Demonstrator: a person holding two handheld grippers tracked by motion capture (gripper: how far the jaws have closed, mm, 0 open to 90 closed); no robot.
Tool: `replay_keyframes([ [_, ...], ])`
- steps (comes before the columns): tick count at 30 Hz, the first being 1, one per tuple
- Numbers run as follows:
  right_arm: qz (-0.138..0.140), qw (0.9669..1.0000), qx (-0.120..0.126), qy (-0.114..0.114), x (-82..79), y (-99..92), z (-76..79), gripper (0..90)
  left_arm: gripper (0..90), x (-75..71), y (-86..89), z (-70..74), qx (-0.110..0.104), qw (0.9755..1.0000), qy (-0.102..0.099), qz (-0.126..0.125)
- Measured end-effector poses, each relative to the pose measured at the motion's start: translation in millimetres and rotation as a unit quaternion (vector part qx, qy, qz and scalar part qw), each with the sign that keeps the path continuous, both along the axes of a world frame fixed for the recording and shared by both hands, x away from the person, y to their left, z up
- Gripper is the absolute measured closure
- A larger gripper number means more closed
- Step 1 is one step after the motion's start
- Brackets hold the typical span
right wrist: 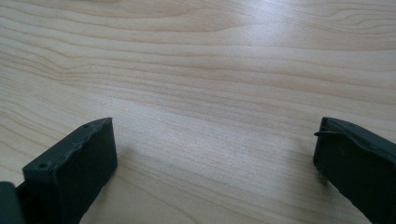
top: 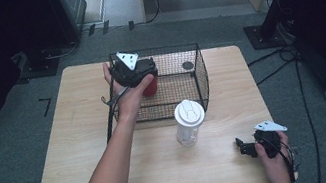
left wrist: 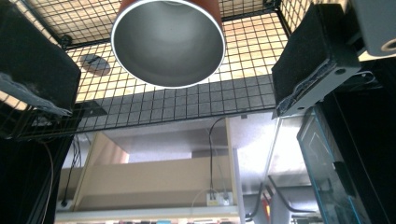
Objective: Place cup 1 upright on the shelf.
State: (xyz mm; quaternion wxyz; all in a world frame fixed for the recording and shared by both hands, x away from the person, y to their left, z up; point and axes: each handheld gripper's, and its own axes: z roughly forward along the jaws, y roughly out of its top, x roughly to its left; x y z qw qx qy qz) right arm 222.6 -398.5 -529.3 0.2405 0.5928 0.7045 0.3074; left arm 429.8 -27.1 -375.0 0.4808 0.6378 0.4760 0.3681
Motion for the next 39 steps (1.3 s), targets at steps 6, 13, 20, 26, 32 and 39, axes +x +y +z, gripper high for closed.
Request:
replay_keyframes([
  [6,0.0,1.0,0.0,0.0,-0.1,0.0,0.0,0.0,2.1,-19.5,10.9,6.0,-0.004,0.9998,-0.017,-0.008],
  [13,0.0,1.0,0.0,0.0,-0.1,0.0,0.0,0.0,2.1,-43.9,24.9,1.6,-0.001,0.9995,-0.028,-0.017],
  [20,0.0,1.0,0.0,0.0,-0.1,0.0,0.0,0.0,2.1,-62.6,35.2,-9.9,0.015,0.9993,-0.032,-0.008],
  [26,0.0,1.0,0.0,0.0,-0.1,0.0,0.0,0.0,2.0,-79.5,47.8,-22.5,0.01,0.9996,-0.025,-0.01],
  [32,0.0,1.0,0.0,0.0,-0.1,0.1,0.0,0.0,2.0,-92.3,56.7,-31.4,0.008,0.9997,-0.017,-0.013],
  [39,0.0,1.0,0.0,0.0,0.0,0.0,0.0,0.0,2.0,-110.9,70.1,-41.2,0.011,0.9997,-0.01,-0.017],
])
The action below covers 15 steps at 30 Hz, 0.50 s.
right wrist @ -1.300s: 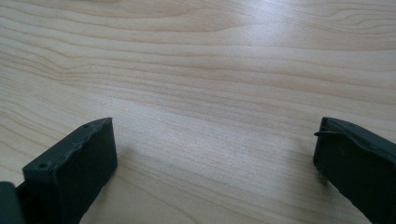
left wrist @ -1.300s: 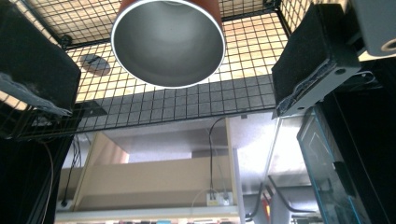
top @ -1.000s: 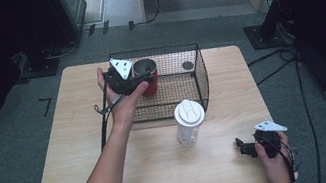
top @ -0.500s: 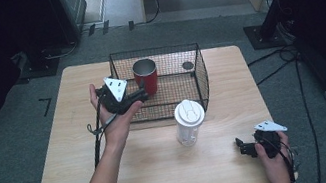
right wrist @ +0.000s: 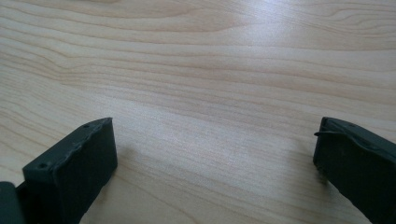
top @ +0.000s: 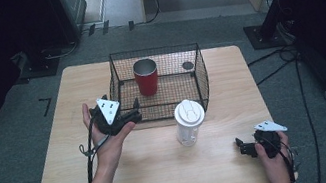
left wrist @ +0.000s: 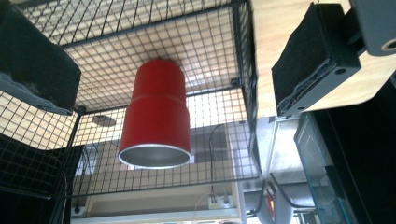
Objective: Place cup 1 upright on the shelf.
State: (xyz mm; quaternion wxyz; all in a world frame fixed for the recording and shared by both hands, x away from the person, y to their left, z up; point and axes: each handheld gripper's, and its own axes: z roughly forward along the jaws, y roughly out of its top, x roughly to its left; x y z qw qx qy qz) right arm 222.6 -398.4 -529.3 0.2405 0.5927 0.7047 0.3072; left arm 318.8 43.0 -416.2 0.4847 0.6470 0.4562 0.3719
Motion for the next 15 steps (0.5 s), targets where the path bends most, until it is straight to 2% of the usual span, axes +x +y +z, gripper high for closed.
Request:
replay_keyframes([
  [3,0.0,1.0,0.0,0.0,0.0,0.0,0.0,0.0,2.0,-3.9,4.1,-3.0,-0.002,1.0,0.003,-0.001],
  [7,0.001,1.0,-0.001,0.0,0.0,-0.1,-0.1,0.0,2.0,-11.3,12.1,-10.9,0.007,0.9999,0.015,-0.003],
  [15,0.001,1.0,-0.001,0.0,0.0,-0.1,-0.1,0.0,2.0,-24.1,35.0,-31.1,0.012,0.9992,0.036,0.008],
])
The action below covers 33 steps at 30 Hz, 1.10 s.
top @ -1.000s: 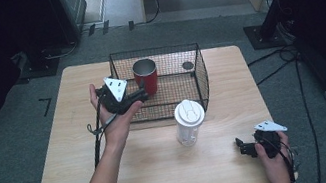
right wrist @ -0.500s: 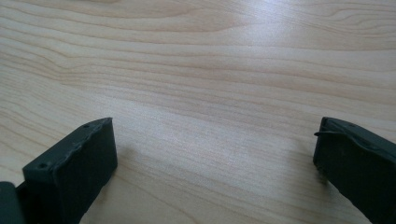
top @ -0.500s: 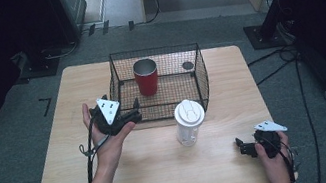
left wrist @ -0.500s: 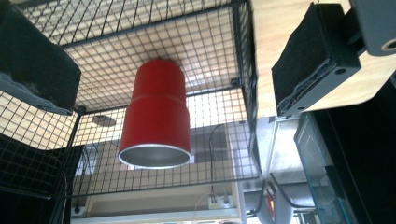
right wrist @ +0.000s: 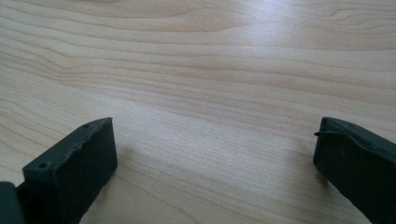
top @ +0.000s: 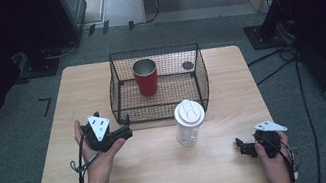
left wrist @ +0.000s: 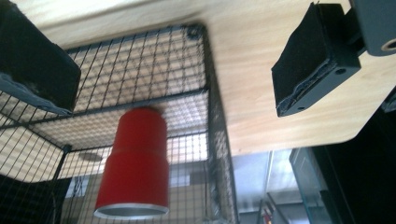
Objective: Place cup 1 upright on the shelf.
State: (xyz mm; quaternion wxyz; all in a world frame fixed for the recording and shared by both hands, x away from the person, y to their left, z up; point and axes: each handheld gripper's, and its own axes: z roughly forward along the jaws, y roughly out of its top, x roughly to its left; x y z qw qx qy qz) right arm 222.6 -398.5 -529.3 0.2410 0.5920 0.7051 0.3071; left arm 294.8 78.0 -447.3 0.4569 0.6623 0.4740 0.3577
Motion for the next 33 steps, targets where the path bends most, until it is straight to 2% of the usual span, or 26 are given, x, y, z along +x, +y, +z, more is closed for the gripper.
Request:
replay_keyframes([
  [14,0.0,1.0,0.0,0.0,0.0,0.0,0.0,0.0,2.0,-13.0,30.7,-31.7,0.012,0.999,0.038,0.02],
  [21,0.0,1.0,0.0,0.0,0.1,0.0,0.0,0.0,2.0,-18.7,43.4,-40.8,0.014,0.9983,0.051,0.025],
  [27,0.0,1.0,0.0,0.0,0.1,0.0,0.1,0.0,2.1,-25.5,56.8,-48.8,0.033,0.9969,0.067,0.025],
  [33,0.0,1.0,0.0,0.0,0.8,0.1,0.2,0.0,2.0,-33.2,74.1,-53.6,0.03,0.9951,0.089,0.03],
])
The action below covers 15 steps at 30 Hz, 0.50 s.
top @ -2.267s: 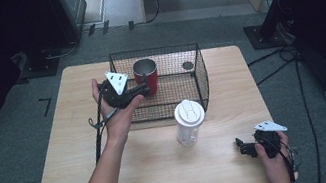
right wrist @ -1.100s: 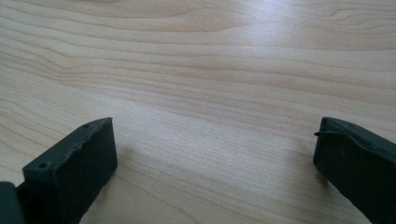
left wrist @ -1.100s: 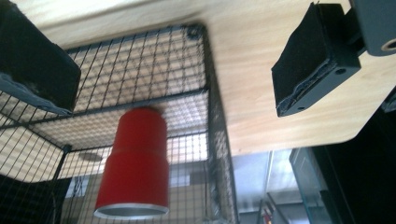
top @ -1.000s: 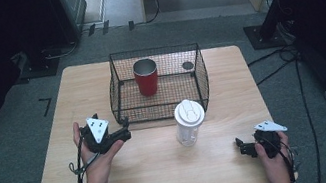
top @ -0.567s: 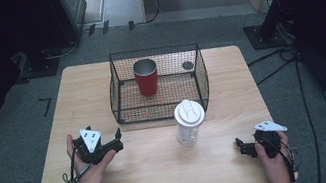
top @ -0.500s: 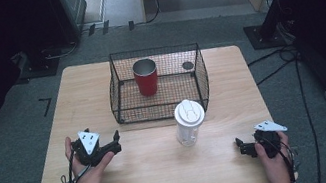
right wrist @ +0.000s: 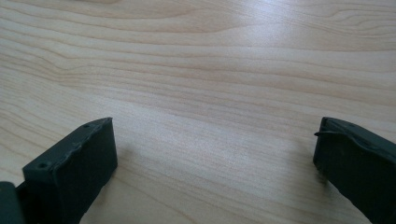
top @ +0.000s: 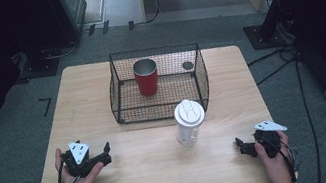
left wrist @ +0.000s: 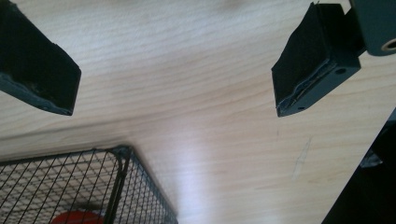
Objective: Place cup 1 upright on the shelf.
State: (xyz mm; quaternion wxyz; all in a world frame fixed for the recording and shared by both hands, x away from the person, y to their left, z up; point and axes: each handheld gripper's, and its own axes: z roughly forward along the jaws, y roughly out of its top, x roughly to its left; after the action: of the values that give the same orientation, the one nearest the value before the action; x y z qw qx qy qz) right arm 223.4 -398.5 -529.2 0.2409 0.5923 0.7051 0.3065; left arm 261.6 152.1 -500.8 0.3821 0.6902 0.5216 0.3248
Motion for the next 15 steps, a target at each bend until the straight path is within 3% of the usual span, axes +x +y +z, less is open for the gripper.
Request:
replay_keyframes([
  [11,-0.001,1.0,0.001,0.0,0.6,0.1,0.0,0.0,2.0,-5.0,16.8,-6.7,0.007,0.9997,0.023,0.007],
  [15,-0.003,1.0,0.001,0.0,0.3,-0.1,0.0,0.0,2.0,-9.3,26.8,-9.7,-0.004,0.9992,0.039,0.011],
])
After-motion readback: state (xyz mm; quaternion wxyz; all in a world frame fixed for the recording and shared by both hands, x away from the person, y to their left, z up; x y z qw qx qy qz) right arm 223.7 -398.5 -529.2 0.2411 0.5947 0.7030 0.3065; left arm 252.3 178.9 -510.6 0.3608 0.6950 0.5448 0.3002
